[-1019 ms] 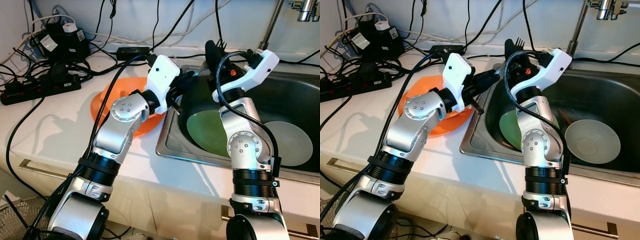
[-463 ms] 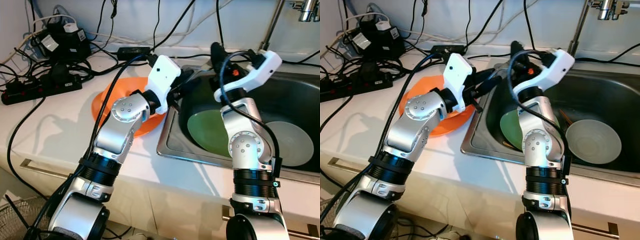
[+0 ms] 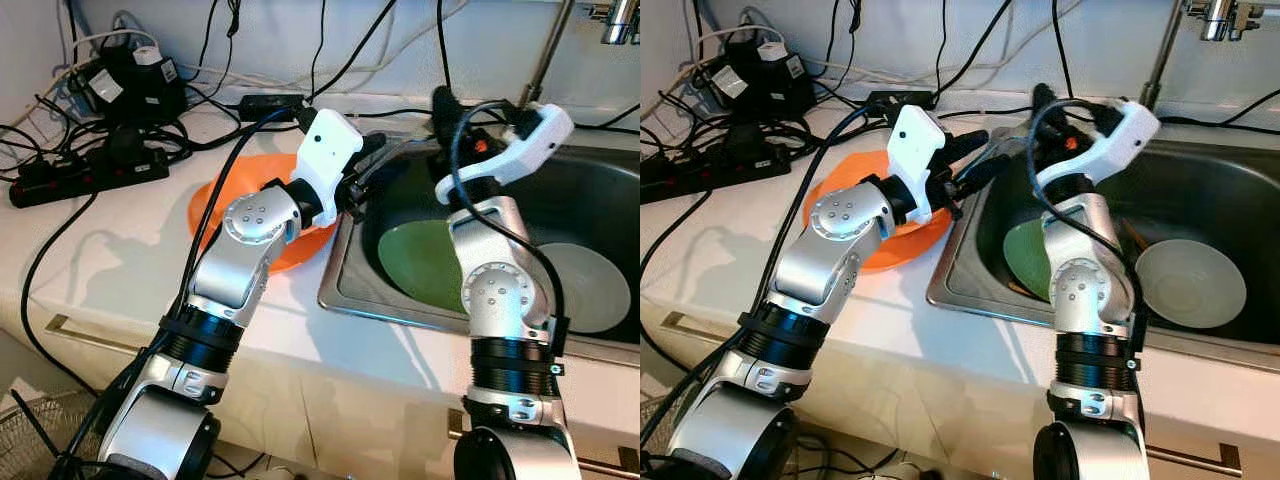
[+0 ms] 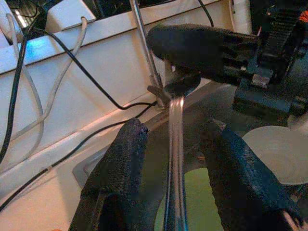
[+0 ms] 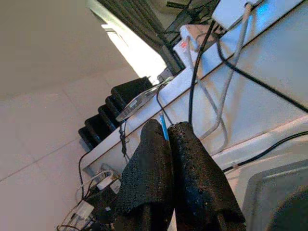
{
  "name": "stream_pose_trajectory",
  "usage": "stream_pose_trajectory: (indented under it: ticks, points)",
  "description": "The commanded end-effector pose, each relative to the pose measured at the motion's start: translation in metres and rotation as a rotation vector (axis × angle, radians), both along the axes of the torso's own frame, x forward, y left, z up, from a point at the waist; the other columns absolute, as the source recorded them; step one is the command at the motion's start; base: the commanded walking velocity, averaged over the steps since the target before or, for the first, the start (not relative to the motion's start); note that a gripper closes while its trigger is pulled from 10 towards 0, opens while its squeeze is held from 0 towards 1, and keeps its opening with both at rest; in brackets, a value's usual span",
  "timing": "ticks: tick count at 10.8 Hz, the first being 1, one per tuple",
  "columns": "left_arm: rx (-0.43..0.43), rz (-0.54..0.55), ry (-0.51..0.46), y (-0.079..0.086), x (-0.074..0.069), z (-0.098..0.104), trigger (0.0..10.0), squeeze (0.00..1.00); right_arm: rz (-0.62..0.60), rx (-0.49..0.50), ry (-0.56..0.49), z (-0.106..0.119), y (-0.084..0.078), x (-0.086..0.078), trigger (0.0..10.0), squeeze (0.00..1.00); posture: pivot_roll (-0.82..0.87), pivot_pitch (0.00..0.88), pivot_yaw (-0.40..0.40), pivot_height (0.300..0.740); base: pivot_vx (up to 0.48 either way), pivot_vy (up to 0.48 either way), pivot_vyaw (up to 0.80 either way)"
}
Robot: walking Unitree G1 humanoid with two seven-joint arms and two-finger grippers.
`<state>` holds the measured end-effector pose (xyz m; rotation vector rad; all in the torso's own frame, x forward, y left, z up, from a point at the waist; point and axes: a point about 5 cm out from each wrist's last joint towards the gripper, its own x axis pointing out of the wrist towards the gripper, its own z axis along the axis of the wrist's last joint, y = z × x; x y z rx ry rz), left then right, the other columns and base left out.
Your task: Kitchen organization
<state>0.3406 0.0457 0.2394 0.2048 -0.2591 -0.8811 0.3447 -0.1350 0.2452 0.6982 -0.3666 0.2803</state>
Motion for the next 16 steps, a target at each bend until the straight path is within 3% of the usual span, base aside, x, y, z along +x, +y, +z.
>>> stream_pose_trajectory:
  ticks: [1,4,5,6,7,11,15,16]
  points:
    - [0.006,0.006,-0.004,0.002,0.000,0.001,10.0,0.00,-0.052,0.045,-0.043,0.015,-0.016,0.002,0.0,0.00,0.05,0.000,0.089,0.740,0.000,0.000,0.00]
    - [-0.010,-0.006,0.017,0.003,-0.002,0.001,10.0,0.00,-0.238,0.114,-0.094,0.033,-0.058,0.002,0.0,0.00,0.04,0.000,0.090,0.740,0.000,0.000,0.00]
    - [-0.015,-0.014,0.031,0.003,-0.002,0.001,10.0,0.00,-0.296,0.103,-0.103,0.035,-0.069,0.001,0.0,0.00,0.05,0.000,0.090,0.740,0.000,0.000,0.00]
    - [0.007,-0.057,0.090,0.000,-0.007,-0.010,10.0,0.00,-0.390,0.017,-0.080,0.033,-0.079,0.003,0.0,0.00,0.05,0.000,0.091,0.740,0.000,0.000,0.00]
    - [0.025,-0.064,0.102,-0.002,-0.009,-0.016,10.0,0.00,-0.417,0.002,-0.067,0.030,-0.082,0.005,10.0,0.00,0.05,0.000,0.091,0.740,0.000,0.000,0.00]
    - [0.025,-0.118,0.204,-0.019,-0.026,-0.044,10.0,0.00,-0.500,-0.195,-0.041,0.016,-0.081,0.010,10.0,0.00,0.06,0.000,0.085,0.740,0.000,0.000,0.00]
    - [0.054,-0.135,0.286,-0.028,-0.039,-0.066,10.0,0.00,-0.531,-0.569,0.039,-0.022,-0.077,0.022,10.0,0.00,0.06,0.000,0.083,0.740,0.000,0.000,0.00]
    - [0.061,-0.126,0.299,-0.026,-0.040,-0.069,10.0,0.00,-0.510,-0.617,0.053,-0.030,-0.074,0.024,10.0,0.00,0.07,0.000,0.080,0.740,0.000,0.000,0.00]
